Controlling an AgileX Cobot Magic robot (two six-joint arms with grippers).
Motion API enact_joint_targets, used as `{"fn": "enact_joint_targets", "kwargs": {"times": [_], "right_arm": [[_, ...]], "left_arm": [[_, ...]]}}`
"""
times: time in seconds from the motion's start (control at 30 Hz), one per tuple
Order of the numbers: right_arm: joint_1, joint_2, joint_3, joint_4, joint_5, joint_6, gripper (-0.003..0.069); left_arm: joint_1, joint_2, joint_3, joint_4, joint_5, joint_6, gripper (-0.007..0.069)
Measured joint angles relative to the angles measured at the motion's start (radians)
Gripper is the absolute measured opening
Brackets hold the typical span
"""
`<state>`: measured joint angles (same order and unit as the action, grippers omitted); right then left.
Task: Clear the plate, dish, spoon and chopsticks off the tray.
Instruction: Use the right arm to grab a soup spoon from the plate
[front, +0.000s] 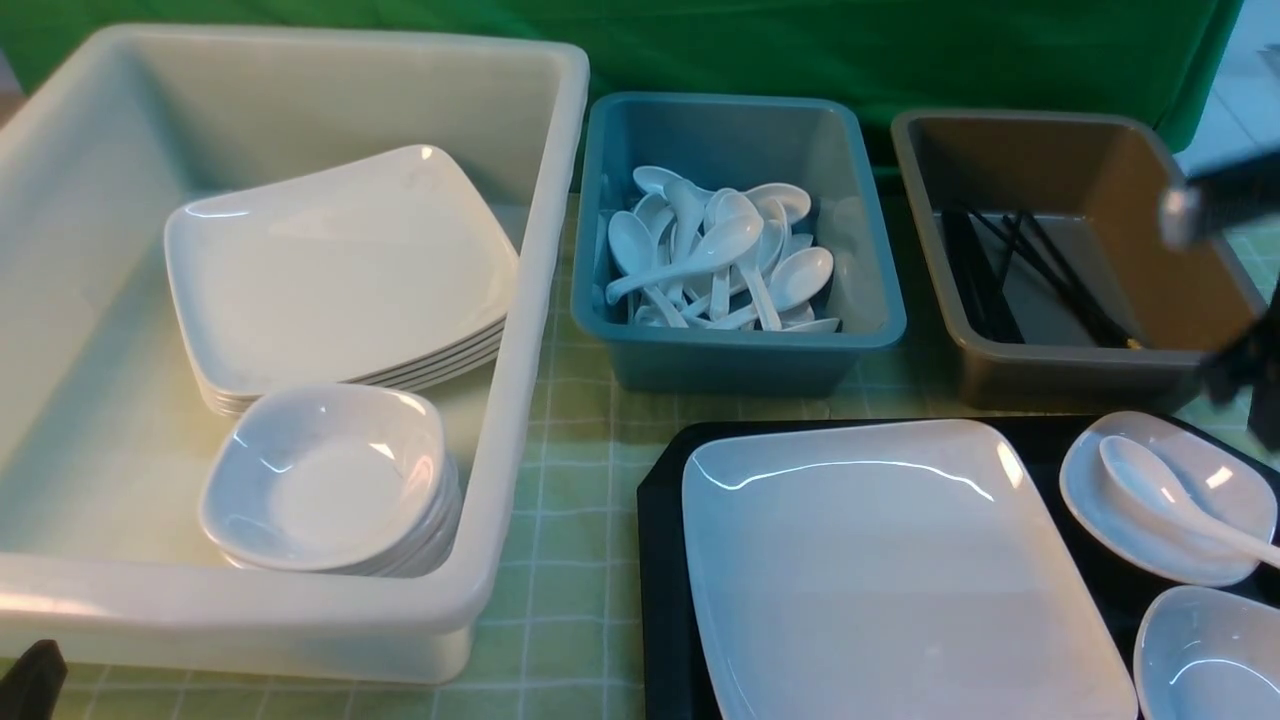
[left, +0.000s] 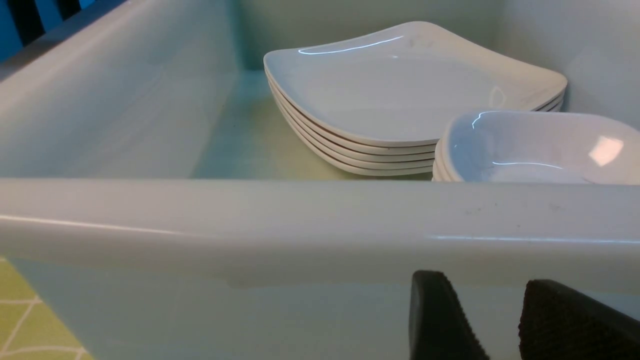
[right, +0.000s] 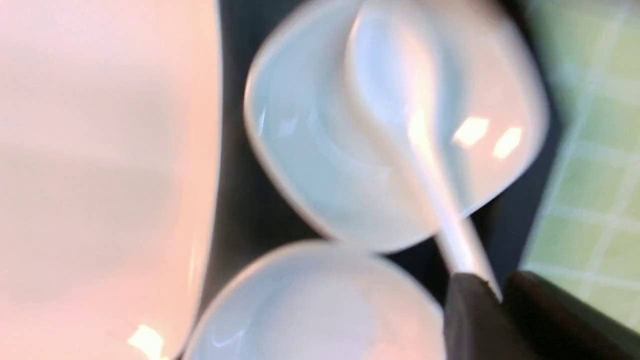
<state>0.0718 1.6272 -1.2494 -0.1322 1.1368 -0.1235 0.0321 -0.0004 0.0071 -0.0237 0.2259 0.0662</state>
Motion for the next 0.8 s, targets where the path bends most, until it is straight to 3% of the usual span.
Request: {"fn": "enact_joint_targets", "kwargs": {"times": [0.13, 0.27, 0.47, 0.8], "right_arm": [[0.0, 0.001, 0.133, -0.056, -0.095, 0.006, 0.034], [0.0, 0.001, 0.158, -0.09, -0.146, 0.008, 0.0428], [0.0, 0.054, 0.158, -0.179, -0.16, 0.017, 0.0388], [-0.001, 0.171, 0.158, -0.189, -0.148, 0.018, 0.0351]], "left_arm": [[0.0, 0.0, 0.0, 0.0, 0.0, 0.0, 0.0232], [0.0, 0.0, 0.0, 0.0, 0.0, -0.002, 0.0232], [0.0, 0.0, 0.0, 0.0, 0.0, -0.001, 0.0232], [0.0, 0.0, 0.0, 0.0, 0.0, -0.001, 0.0232]]}}
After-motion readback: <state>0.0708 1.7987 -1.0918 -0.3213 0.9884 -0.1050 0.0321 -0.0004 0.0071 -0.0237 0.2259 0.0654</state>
